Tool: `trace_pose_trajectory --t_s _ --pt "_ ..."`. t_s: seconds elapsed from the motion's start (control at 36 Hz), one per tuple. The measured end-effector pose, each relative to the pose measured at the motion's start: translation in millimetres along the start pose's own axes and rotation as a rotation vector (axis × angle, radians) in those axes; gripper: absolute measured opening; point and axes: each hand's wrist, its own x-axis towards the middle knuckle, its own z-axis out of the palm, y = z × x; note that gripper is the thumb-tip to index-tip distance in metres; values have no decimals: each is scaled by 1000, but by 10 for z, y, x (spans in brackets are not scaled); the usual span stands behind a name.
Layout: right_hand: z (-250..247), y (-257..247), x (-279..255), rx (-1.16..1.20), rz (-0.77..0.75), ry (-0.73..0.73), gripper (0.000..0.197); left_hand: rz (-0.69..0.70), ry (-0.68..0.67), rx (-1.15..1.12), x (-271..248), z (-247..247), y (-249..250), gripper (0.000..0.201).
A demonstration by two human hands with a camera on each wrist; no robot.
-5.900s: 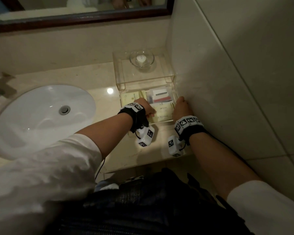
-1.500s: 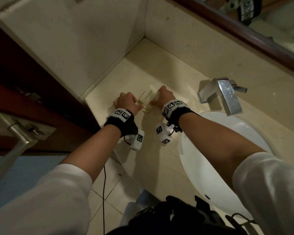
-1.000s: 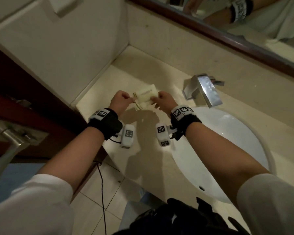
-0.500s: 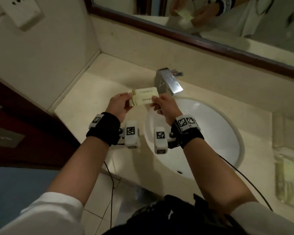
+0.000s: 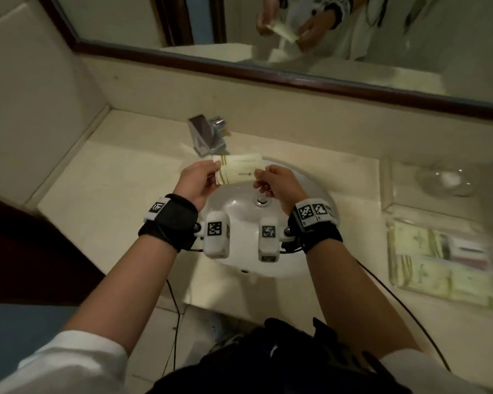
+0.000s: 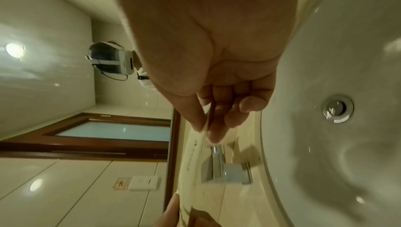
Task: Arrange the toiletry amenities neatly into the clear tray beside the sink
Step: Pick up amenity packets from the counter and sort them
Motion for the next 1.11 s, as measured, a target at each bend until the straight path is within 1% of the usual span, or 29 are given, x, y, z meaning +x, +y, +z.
trace_pose_trajectory --t_s 0.08,0.11,0.19,0.22,0.33,0.58,0.72,0.83,1.0,1.11 --pt "-333 14 -124 -10 -8 58 18 -10 -35 59 -47 335 -69 18" --pt "-446 22 -170 -6 -8 79 19 -13 -58 75 -59 451 -95 20" --pt "-790 66 -301 11 3 129 21 -23 -141 121 -107 817 -203 8" --pt "-892 84 -338 12 10 139 21 -27 -164 134 -121 920 -242 7" --pt "-1337 178 -539 30 47 197 19 -54 -219 186 -202 1342 -434 7" --pt "-2199 472 -1015 61 79 418 14 -117 -367 292 -449 2202 -851 7" --pt "-2587 650 -1264 87 92 496 12 -148 -414 333 -614 2584 -1072 6" --pt "-2851 795 -1438 83 121 538 12 -165 -428 358 -731 2818 -1266 15" --pt "-3194 998 -1651 60 146 580 15 -194 -463 422 -882 3104 -1546 16" --pt "-3376 1118 -1761 4 187 600 16 -198 -471 478 -957 3244 -1725 17"
